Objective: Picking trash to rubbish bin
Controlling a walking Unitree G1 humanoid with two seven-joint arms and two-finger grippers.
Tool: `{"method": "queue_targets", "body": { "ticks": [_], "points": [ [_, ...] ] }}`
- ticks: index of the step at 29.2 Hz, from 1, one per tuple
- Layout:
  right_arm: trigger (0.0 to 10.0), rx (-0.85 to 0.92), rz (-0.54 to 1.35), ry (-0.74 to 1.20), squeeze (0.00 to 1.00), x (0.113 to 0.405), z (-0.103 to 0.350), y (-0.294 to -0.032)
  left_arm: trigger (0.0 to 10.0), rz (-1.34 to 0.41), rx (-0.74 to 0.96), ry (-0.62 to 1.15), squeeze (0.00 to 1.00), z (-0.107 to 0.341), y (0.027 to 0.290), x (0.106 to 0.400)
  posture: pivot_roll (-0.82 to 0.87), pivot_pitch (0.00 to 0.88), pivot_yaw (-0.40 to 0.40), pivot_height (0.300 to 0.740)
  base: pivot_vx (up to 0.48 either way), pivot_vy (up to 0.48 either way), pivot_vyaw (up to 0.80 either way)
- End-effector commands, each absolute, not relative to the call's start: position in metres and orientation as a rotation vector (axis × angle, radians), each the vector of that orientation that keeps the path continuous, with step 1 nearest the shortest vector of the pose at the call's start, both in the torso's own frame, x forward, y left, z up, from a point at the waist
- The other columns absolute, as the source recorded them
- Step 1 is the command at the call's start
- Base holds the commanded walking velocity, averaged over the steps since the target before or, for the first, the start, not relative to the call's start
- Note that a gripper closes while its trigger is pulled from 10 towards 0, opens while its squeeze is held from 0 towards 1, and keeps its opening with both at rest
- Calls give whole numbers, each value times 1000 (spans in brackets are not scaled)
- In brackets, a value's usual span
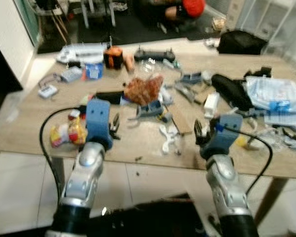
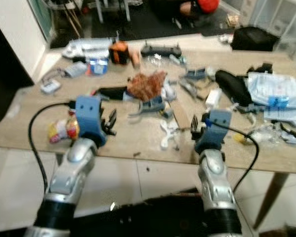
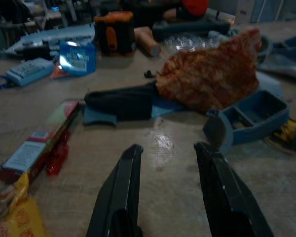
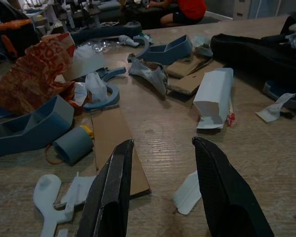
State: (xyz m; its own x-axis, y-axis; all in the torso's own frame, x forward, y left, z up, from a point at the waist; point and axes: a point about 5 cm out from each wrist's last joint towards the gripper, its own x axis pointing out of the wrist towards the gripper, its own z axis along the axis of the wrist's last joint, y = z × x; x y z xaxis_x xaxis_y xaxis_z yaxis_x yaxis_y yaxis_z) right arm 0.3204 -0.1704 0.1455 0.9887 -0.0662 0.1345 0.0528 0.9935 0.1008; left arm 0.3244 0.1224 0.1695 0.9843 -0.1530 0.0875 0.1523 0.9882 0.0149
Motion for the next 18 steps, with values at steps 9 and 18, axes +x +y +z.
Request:
{"method": "queue_targets", "body": {
  "ticks": [9,18],
  "points": [
    [10000,81,-44,-108,0,320,142,-167,10000,-158,29,-46,0,164,126,323,22,98,19,740,0,0,0],
    [10000,24,64,56,0,321,126,-156,10000,-161,80,-15,0,161,130,324,37,100,35,740,0,0,0]
  ]
}}
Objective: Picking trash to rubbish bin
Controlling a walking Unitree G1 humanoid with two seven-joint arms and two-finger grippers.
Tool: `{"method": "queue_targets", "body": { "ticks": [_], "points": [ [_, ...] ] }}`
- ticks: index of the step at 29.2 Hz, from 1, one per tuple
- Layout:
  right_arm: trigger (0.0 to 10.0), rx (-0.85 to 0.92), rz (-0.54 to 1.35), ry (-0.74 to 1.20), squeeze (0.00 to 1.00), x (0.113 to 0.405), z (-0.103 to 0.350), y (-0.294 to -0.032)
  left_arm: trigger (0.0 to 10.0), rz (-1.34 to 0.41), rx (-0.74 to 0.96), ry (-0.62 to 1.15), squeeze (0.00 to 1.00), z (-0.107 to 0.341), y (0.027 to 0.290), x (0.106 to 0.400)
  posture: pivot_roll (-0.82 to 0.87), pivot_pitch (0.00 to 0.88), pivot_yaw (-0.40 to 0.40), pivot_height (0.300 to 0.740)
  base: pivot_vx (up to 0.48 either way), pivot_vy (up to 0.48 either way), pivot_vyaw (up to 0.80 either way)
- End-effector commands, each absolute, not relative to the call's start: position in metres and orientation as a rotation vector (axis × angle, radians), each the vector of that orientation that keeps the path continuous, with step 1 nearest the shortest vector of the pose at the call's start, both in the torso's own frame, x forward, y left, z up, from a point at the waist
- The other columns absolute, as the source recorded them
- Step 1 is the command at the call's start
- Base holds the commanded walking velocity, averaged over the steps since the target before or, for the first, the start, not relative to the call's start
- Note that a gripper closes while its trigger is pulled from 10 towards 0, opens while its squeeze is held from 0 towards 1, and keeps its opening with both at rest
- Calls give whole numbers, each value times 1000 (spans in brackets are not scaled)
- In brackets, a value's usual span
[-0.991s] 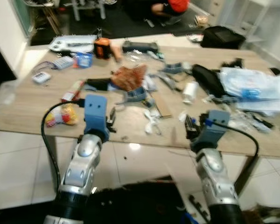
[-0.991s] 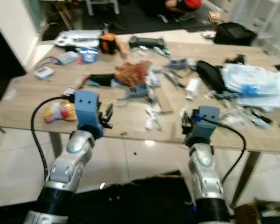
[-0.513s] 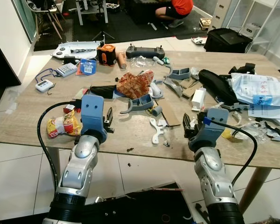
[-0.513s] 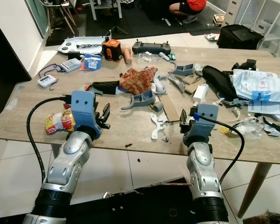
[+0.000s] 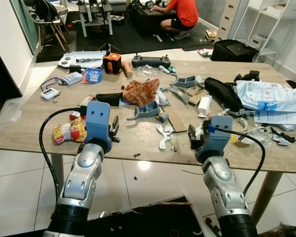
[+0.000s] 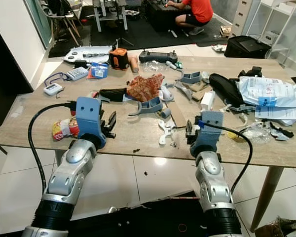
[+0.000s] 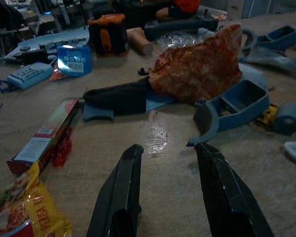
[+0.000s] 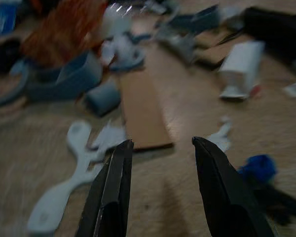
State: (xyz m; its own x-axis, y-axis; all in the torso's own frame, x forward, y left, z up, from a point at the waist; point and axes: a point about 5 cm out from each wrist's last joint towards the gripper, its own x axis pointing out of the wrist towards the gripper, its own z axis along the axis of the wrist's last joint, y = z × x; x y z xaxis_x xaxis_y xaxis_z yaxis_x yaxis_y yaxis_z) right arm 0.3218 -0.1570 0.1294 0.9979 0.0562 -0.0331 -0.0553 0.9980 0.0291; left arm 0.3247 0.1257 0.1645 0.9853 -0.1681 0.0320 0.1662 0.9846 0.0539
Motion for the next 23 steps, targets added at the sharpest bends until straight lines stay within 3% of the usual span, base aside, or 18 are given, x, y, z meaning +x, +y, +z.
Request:
{"method": "queue_targets", "body": {
  "ticks": [1,9,13,14,16,17,18,23],
  "points": [
    [10000,4,83,54,0,322,129,-153,10000,-161,83,-11,0,161,130,324,40,98,41,740,0,0,0],
    [10000,2,210,95,0,340,154,-127,10000,-168,139,0,0,163,140,331,44,87,31,740,0,0,0],
    [10000,-29,291,250,0,352,146,-119,10000,-142,184,13,0,164,151,334,52,85,27,740,0,0,0],
    [10000,-66,317,297,90,355,143,-120,10000,-144,191,12,0,165,152,334,51,87,29,740,0,0,0],
    [10000,-93,332,328,90,357,141,-121,10000,-146,195,12,0,166,153,335,49,87,28,740,0,0,0],
    [10000,-126,355,362,302,359,141,-123,10000,-169,203,8,0,167,152,334,48,88,28,740,0,0,0],
    [10000,-168,374,387,388,363,142,-126,10000,-206,221,4,0,167,150,334,45,91,29,740,0,0,0],
    [10000,-258,338,397,329,378,162,-146,10000,-490,257,-39,0,170,135,325,44,98,29,740,0,0,0]
  ]
}}
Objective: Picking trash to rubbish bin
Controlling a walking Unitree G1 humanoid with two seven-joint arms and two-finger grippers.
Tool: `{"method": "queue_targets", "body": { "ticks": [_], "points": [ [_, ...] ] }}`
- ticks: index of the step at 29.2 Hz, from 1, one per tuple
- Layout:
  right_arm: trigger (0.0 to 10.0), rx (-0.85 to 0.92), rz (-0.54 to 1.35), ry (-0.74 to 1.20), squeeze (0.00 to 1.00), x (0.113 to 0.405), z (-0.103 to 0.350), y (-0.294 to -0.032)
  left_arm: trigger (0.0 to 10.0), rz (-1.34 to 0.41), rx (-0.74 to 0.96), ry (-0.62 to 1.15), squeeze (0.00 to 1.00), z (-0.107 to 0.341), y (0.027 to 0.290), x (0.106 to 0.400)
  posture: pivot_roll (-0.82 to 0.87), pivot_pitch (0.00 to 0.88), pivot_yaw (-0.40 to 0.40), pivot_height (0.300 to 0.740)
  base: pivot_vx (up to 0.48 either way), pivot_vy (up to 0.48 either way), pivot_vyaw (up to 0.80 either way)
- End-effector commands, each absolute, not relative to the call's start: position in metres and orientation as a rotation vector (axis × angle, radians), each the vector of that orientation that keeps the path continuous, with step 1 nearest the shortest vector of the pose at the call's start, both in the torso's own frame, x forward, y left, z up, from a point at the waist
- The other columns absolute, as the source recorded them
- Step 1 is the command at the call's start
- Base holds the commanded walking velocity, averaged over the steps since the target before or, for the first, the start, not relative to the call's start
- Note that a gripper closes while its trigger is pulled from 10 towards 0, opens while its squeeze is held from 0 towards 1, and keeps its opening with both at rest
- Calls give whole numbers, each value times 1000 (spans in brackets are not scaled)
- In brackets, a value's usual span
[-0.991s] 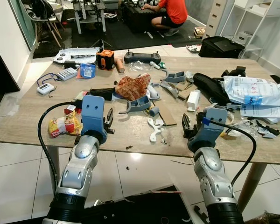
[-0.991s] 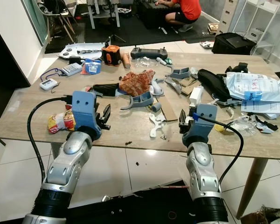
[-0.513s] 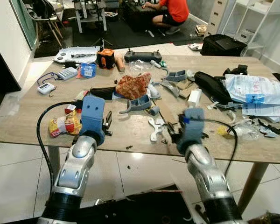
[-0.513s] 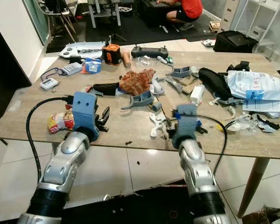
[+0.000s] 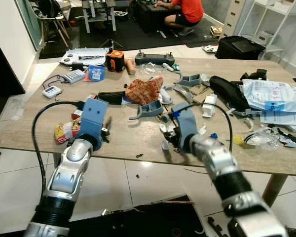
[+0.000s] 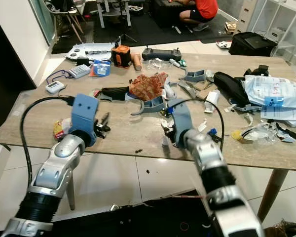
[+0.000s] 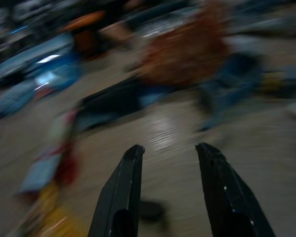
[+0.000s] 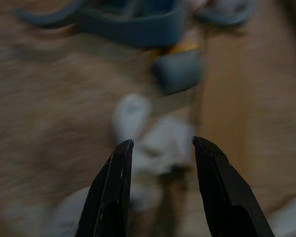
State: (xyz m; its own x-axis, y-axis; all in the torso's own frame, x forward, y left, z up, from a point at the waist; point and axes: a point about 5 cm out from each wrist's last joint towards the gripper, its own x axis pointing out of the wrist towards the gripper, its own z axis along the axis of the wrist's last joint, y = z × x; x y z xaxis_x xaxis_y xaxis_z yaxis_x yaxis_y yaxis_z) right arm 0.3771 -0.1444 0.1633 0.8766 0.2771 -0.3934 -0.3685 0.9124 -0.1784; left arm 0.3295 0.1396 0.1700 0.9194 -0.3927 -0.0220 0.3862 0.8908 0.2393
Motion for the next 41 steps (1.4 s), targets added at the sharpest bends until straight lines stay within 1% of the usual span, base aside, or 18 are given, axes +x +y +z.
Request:
{"method": "queue_targets", "body": {
  "ticks": [1,2,5,6,7,8,9,10,14,18,19,23,28,29,32,35,36,41],
  "points": [
    [10000,-247,331,405,337,381,165,-149,10000,-569,269,-38,0,170,130,323,50,101,26,740,0,0,0],
    [10000,-235,331,421,365,383,167,-151,10000,-655,306,-34,0,169,124,320,50,102,27,740,0,0,0],
    [10000,-227,334,436,365,385,168,-152,10000,-708,333,-28,0,168,121,318,50,102,27,740,0,0,0],
    [10000,-209,344,456,459,386,168,-153,10000,-772,358,-26,0,167,117,315,45,102,28,740,0,0,0],
    [10000,-209,344,456,459,386,168,-153,10000,-772,358,-26,0,167,117,315,45,102,28,740,0,0,0],
    [10000,-195,359,483,867,387,167,-153,10000,-827,369,-18,0,166,114,313,45,105,27,740,0,0,0],
    [10000,-195,359,483,867,387,167,-153,10000,-827,369,-18,0,166,114,313,45,105,27,740,0,0,0],
    [10000,-183,383,513,1000,387,164,-153,10000,-884,373,-17,0,165,108,312,41,106,24,740,0,0,0],
    [10000,-134,446,574,1000,387,159,-151,10000,-962,377,-31,0,166,95,311,39,110,24,740,0,0,0],
    [10000,-96,488,596,1000,388,158,-148,10000,-988,365,-50,0,169,88,313,38,114,24,740,0,0,0],
    [10000,-97,488,597,0,388,157,-147,10000,-996,363,-56,0,171,86,314,40,118,21,740,0,0,0],
    [10000,-101,490,601,0,390,156,-144,10000,-1018,361,-70,0,173,81,315,45,120,15,740,0,0,0],
    [10000,-45,452,581,0,393,152,-137,10000,-1029,350,-81,0,175,78,315,45,120,15,740,0,0,0],
    [10000,-10,453,586,0,392,149,-132,10000,-1031,348,-82,0,175,77,315,45,120,15,740,0,0,0],
    [10000,-17,479,609,0,390,143,-124,10000,-1033,345,-83,0,175,77,315,45,120,15,740,0,0,0],
    [10000,-56,491,629,0,388,139,-120,10000,-1036,347,-82,0,175,77,315,45,120,15,740,0,0,0],
    [10000,-83,488,634,0,388,138,-120,10000,-1038,349,-82,0,175,76,315,70,128,3,740,0,0,0],
    [10000,-231,435,659,0,386,127,-124,10000,-1058,359,-69,0,172,76,311,74,128,4,740,0,0,0]
  ]
}}
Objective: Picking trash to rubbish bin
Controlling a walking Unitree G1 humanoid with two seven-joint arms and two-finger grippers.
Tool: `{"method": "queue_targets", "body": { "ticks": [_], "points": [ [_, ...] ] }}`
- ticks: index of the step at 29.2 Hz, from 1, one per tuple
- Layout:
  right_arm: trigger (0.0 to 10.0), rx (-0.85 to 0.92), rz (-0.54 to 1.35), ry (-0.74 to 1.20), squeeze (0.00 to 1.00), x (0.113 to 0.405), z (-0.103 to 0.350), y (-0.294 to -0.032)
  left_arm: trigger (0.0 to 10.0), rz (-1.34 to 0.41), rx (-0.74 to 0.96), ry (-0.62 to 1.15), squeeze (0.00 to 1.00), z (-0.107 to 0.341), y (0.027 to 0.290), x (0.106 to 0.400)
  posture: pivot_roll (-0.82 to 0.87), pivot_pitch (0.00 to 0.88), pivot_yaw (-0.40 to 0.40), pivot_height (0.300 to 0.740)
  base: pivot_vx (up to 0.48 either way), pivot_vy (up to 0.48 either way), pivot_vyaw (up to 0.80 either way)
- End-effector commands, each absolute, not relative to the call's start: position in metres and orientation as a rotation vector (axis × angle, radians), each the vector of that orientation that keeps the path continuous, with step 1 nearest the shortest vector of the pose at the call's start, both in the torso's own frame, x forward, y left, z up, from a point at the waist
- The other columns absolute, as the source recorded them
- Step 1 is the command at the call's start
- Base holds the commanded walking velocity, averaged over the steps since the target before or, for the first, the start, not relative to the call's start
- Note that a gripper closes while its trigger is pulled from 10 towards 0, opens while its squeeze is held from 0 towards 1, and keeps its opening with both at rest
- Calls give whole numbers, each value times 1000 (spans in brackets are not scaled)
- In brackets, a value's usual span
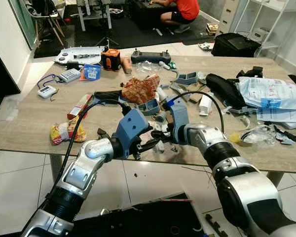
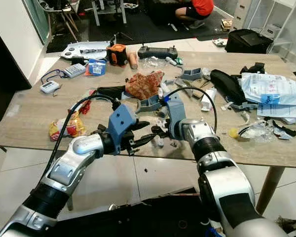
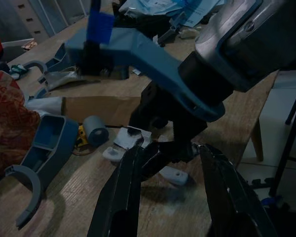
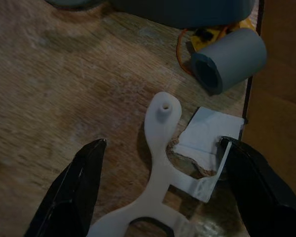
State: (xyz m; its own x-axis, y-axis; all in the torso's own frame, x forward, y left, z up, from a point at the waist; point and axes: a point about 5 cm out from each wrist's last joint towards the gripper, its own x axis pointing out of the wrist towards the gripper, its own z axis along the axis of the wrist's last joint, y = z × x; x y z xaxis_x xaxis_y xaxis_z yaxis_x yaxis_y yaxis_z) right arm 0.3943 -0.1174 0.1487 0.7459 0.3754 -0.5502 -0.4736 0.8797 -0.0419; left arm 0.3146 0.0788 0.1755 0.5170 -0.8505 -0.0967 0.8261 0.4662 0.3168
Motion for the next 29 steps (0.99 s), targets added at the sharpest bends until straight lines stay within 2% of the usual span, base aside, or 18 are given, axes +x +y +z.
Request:
{"method": "queue_targets", "body": {
  "ticks": [1,7,12,13,15,16,29],
  "points": [
    [10000,-231,435,659,0,386,127,-124,10000,-1058,359,-69,0,172,76,311,74,128,4,740,0,0,0],
    [10000,-282,421,713,0,382,116,-131,10000,-1062,365,-66,0,172,76,311,76,129,2,740,0,0,0],
    [10000,-251,418,730,0,380,113,-132,10000,-1066,369,-64,0,172,76,311,77,130,2,740,0,0,0],
    [4667,-227,416,734,0,380,113,-132,10000,-1067,370,-64,0,172,76,311,78,130,2,740,0,0,0],
    [4667,-212,416,736,0,379,112,-132,10000,-1069,370,-64,0,172,76,311,78,130,2,740,0,0,0],
    [0,-183,410,738,0,379,111,-132,10000,-1073,373,-62,0,172,75,311,78,130,2,740,0,0,0],
    [0,-140,400,755,0,377,108,-135,10000,-1089,381,-54,0,172,75,311,83,129,16,740,0,0,0]
  ]
}}
